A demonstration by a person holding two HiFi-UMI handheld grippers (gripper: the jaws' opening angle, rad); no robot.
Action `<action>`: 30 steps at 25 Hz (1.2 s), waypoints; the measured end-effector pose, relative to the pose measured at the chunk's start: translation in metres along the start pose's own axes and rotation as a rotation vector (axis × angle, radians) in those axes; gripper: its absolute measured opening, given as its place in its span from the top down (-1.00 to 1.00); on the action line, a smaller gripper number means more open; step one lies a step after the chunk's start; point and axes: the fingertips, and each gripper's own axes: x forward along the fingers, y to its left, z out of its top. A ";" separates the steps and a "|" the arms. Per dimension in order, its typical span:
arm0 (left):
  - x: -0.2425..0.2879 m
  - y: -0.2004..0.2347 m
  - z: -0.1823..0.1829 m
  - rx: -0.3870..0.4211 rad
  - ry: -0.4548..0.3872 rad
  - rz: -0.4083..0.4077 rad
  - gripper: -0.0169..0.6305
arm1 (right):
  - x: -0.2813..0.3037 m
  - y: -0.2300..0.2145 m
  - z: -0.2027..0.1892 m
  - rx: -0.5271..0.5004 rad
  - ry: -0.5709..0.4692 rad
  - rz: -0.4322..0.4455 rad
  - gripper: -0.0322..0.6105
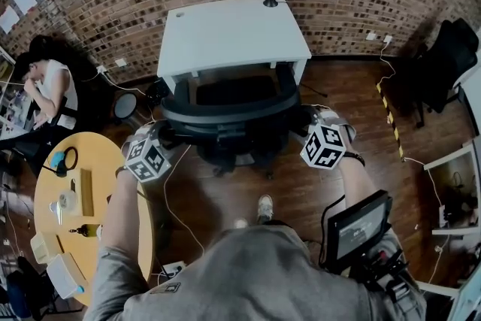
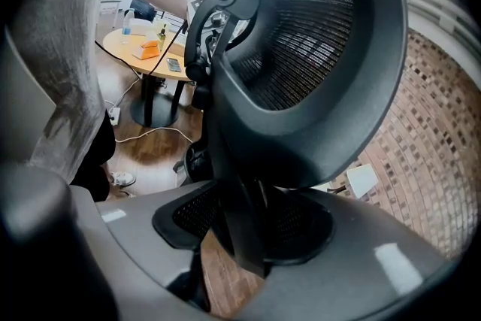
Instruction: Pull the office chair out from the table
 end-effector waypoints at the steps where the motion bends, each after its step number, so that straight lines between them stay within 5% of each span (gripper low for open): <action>1: -0.003 -0.003 0.000 0.000 -0.001 0.000 0.34 | -0.002 0.004 0.001 0.002 0.004 -0.001 0.22; 30: -0.065 -0.110 0.041 -0.052 0.027 0.058 0.29 | -0.085 0.089 -0.005 -0.056 -0.069 0.022 0.24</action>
